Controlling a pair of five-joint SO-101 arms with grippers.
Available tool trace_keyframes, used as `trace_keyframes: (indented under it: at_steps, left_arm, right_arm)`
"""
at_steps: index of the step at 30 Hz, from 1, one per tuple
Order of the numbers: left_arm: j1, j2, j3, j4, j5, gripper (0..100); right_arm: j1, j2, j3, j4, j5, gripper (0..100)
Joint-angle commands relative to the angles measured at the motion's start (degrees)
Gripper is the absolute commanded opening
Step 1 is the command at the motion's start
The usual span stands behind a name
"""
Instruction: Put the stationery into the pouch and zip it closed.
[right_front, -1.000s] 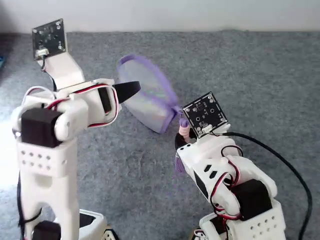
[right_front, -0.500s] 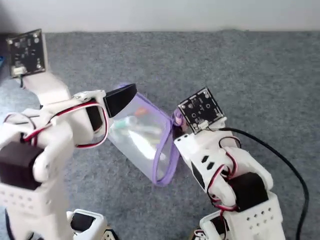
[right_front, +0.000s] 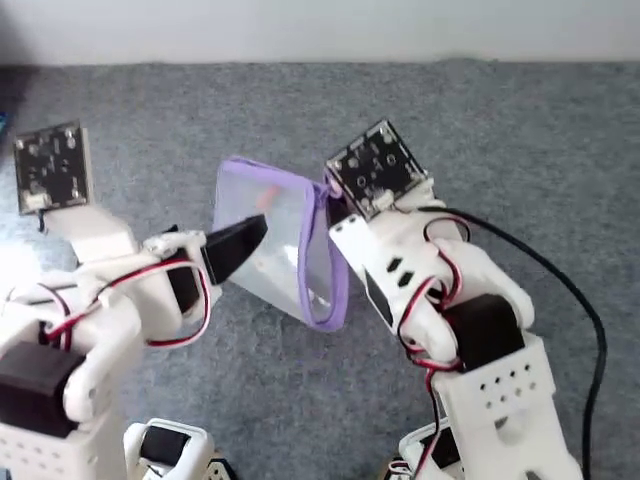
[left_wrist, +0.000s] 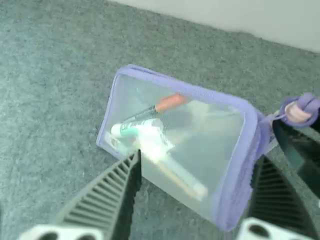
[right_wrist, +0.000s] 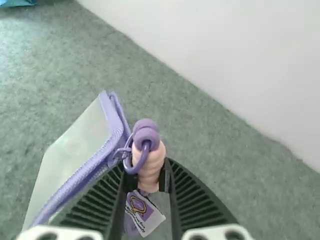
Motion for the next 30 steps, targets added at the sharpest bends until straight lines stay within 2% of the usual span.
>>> trace_keyframes:
  at_steps: [1,8,16,22,30]
  left_arm:
    - [0.2,-4.0,3.6,1.1,-0.7,34]
    - [0.2,-7.7,9.9,1.0,-0.7,34]
    - [0.2,-7.7,11.8,1.0,-0.6,34]
    - [0.2,-8.2,13.5,1.0,-0.5,34]
    - [0.2,-11.3,5.7,1.1,-1.9,34]
  right_arm:
    - [0.3,3.6,-9.5,-1.7,0.4,0.9]
    - [-8.9,11.7,-20.5,-1.2,3.1,0.9]
    - [-18.2,13.3,-21.6,-0.8,3.1,0.9]
    - [-20.4,13.3,-24.4,9.0,2.9,0.9]
    - [-17.6,13.3,-24.4,16.1,-2.4,0.8]
